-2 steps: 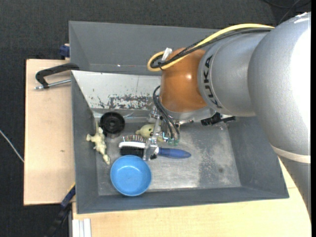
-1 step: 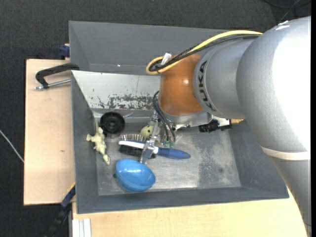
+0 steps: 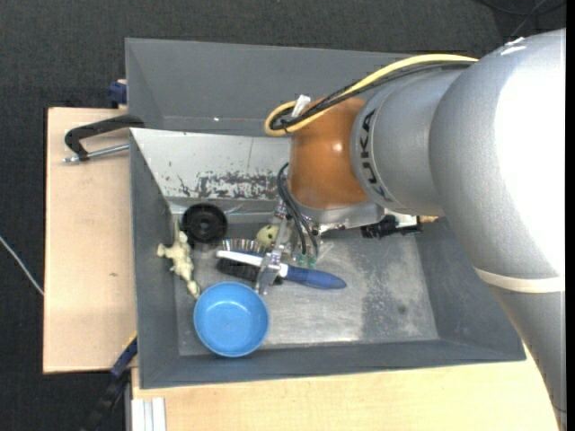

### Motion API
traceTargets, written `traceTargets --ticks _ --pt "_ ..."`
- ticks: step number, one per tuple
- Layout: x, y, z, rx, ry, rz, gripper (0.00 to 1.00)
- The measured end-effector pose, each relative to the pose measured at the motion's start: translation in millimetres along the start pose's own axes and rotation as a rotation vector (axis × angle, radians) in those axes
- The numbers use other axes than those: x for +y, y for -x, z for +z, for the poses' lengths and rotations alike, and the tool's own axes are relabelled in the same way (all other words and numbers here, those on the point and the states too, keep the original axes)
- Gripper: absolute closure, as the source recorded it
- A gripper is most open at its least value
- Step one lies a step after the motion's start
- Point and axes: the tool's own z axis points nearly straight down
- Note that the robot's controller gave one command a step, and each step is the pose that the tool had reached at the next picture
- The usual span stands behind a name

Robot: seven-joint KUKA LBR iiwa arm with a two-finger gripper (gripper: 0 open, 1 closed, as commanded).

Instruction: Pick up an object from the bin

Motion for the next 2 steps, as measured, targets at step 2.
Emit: traceTargets --ticks 2 --pt "3 2.6 -109 -0.008 0.002 -0.002 1.00"
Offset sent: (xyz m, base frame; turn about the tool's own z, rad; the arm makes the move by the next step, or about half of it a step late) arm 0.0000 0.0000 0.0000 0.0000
